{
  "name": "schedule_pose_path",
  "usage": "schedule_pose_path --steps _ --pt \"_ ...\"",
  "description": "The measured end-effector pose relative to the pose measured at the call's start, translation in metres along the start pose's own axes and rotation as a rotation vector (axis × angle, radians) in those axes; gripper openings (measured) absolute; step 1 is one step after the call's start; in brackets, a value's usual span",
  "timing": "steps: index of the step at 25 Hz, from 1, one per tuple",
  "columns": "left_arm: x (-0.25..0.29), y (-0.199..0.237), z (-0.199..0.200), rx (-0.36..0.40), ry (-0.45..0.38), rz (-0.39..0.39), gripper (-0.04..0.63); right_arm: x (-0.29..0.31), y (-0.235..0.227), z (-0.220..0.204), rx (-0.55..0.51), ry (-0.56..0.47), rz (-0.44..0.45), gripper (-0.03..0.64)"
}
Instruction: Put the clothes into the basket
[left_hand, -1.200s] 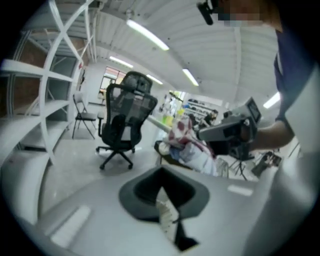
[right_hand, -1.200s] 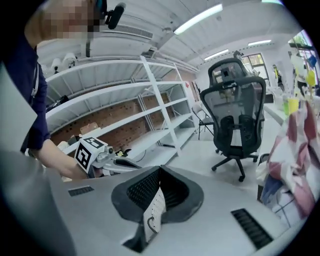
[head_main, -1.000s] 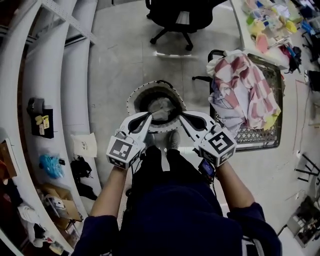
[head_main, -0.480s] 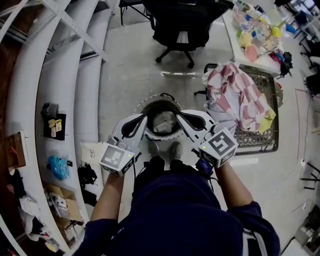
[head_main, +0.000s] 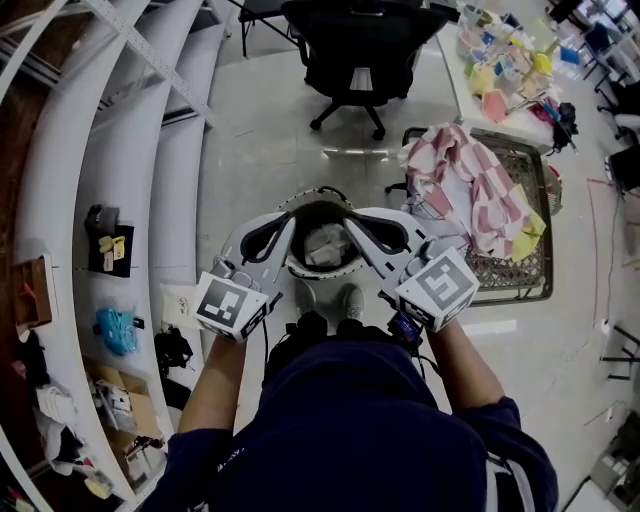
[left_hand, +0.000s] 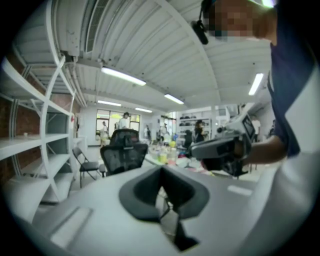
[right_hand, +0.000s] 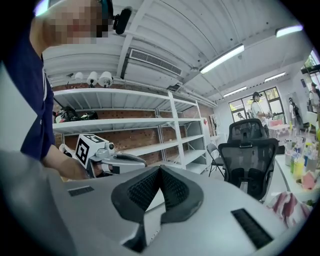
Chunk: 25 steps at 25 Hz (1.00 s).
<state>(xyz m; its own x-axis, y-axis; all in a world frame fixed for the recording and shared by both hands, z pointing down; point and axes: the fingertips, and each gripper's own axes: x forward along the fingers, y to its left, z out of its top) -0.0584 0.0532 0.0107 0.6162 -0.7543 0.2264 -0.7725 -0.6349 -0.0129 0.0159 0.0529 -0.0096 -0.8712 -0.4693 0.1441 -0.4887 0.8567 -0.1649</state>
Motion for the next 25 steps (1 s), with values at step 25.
schedule_pose_path --steps 25 --pt "0.010 -0.002 -0.018 -0.045 0.010 0.012 0.002 -0.001 -0.010 -0.007 0.005 0.031 0.007 0.006"
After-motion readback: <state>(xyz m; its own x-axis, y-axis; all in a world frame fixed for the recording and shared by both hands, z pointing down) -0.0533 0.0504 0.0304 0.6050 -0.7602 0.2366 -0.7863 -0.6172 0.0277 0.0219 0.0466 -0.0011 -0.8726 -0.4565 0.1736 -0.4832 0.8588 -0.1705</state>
